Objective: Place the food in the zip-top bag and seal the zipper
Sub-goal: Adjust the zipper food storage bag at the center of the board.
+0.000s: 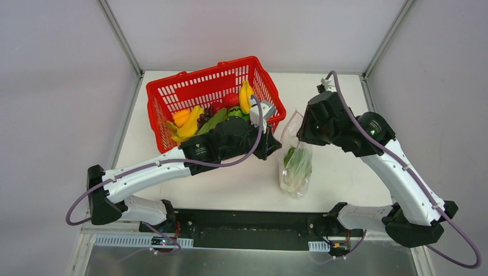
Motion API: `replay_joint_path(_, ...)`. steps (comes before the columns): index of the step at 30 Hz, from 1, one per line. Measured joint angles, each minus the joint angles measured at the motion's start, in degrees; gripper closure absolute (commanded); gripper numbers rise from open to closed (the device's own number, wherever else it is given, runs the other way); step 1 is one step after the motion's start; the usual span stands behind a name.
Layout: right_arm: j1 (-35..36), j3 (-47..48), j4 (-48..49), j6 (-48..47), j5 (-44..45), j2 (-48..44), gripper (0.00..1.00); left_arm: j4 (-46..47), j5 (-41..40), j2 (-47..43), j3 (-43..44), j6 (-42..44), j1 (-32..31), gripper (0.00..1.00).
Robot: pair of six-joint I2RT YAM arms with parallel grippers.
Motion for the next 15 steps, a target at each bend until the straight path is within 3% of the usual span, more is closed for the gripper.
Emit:
replay_joint_path(7, 0.0, -2.32, 1.11, -0.28, 2.73, -2.67, 0.98, -0.66, -1.7, -0.7, -0.02, 0.46, 0.02, 1.0)
replay_joint_path(15, 0.02, -4.98, 4.37, -0.28, -0.94, -3.52, 1.0, -3.39, -5.01, -1.84, -0.81, 1.77, 1.31, 1.0)
